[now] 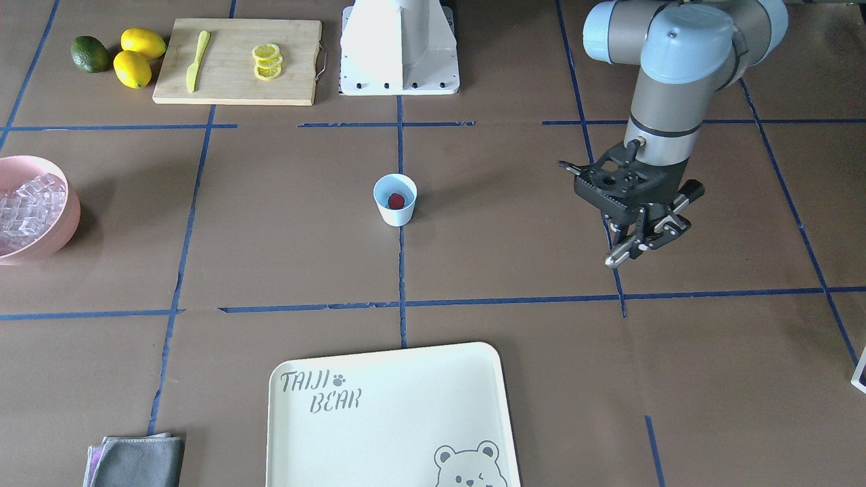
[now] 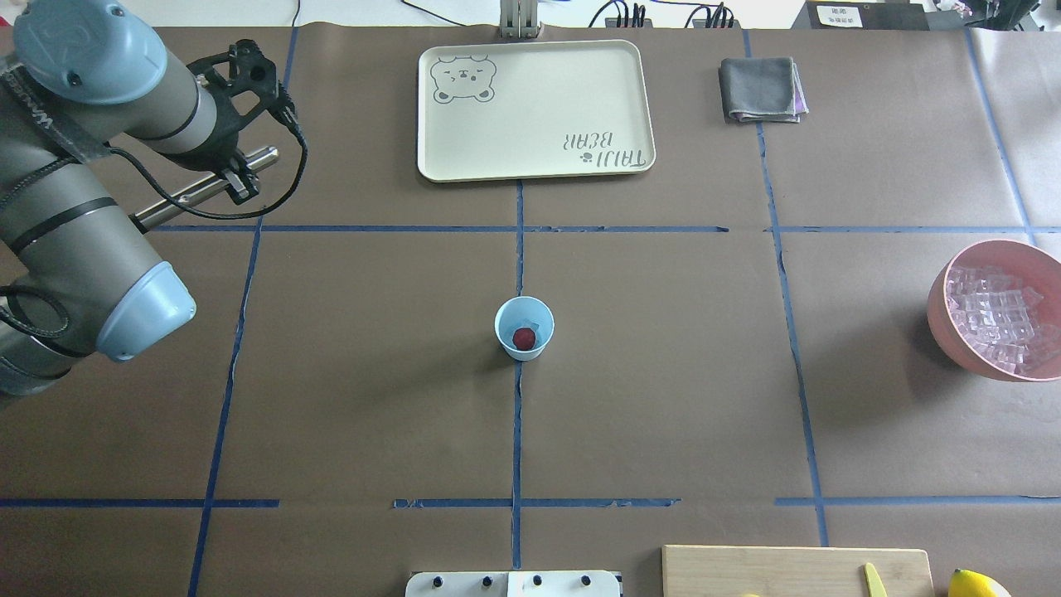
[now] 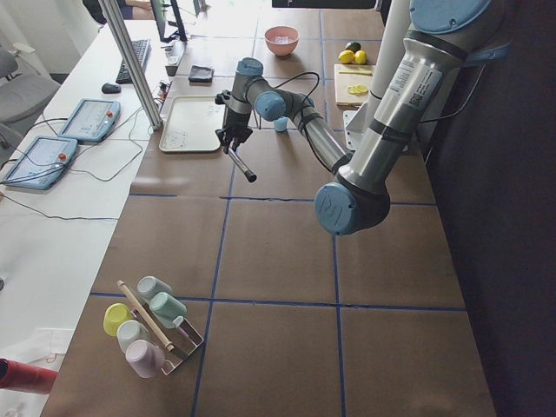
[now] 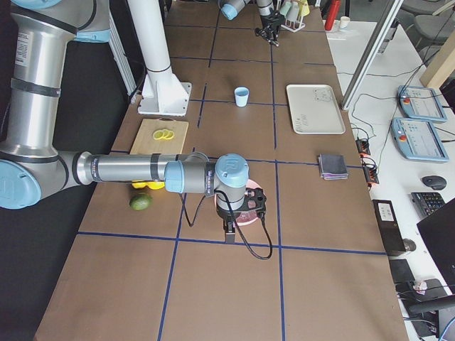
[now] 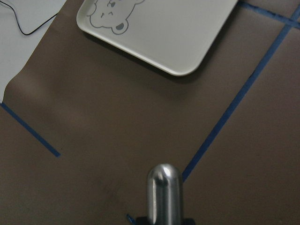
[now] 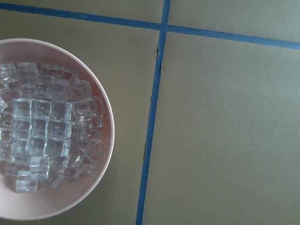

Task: Mash ice and strawberries in cup
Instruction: 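Lift the muddler out of the cup and carry it back with the left gripper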

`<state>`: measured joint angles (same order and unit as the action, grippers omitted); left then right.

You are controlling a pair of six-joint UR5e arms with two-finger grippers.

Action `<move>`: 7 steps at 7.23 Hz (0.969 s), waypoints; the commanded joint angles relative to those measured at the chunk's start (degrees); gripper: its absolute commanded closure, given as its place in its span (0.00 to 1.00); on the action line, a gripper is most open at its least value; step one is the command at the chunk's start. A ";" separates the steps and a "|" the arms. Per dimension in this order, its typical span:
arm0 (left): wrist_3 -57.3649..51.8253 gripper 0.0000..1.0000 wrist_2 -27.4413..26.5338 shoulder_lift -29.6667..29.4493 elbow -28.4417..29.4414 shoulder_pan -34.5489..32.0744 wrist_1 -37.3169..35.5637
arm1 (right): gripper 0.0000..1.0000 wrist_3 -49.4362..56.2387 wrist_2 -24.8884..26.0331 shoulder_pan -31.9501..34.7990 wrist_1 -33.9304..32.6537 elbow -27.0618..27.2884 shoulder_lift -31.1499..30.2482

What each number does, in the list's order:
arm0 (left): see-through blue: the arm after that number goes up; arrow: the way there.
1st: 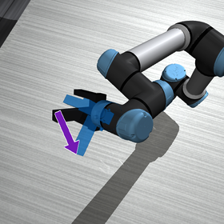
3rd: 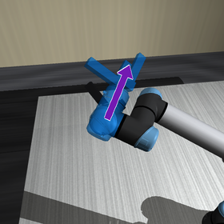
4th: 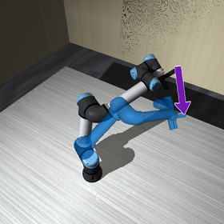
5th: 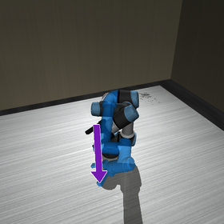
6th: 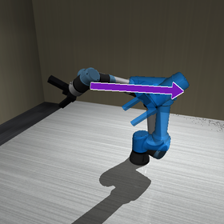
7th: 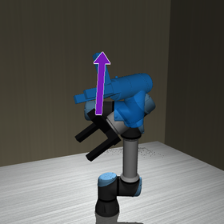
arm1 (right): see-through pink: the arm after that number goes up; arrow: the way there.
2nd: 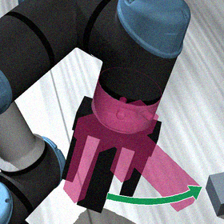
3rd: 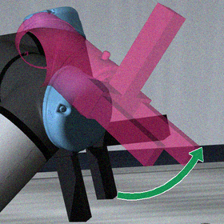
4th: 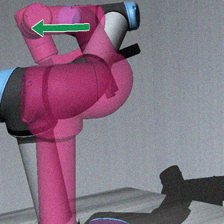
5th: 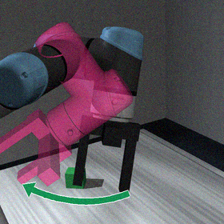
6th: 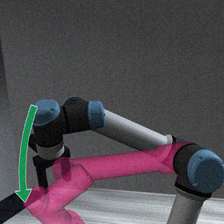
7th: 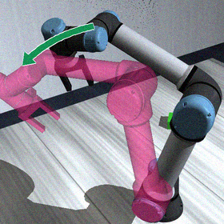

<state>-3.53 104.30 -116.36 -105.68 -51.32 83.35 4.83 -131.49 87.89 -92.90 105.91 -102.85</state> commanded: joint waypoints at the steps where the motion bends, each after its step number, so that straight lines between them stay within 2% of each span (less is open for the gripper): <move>1: -0.43 1.00 7.35 4.01 0.21 -9.10 -6.53 | 0.00 0.00 0.00 0.00 0.00 0.09 -0.07; 2: -0.34 1.00 14.11 6.30 1.86 -14.54 -6.62 | 0.01 0.00 0.00 0.00 0.00 0.09 -0.07; 3: 5.49 0.97 16.79 9.37 2.66 -18.07 -6.36 | 0.01 0.00 0.00 0.00 0.00 0.00 -0.07; 4: 14.34 0.94 16.90 12.01 2.67 -18.98 -6.18 | 0.00 0.00 0.00 0.00 0.00 0.09 -0.07; 5: 18.60 0.94 16.99 15.43 2.50 -18.99 -5.57 | 0.00 0.00 0.00 0.00 0.00 0.09 -0.07; 7: 21.70 0.94 16.99 22.80 3.37 -18.90 4.56 | 0.00 0.00 0.00 0.00 0.00 0.09 -0.07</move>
<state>15.19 121.20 -98.24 -102.88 -70.17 81.93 4.83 -131.48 87.89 -92.90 105.99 -102.92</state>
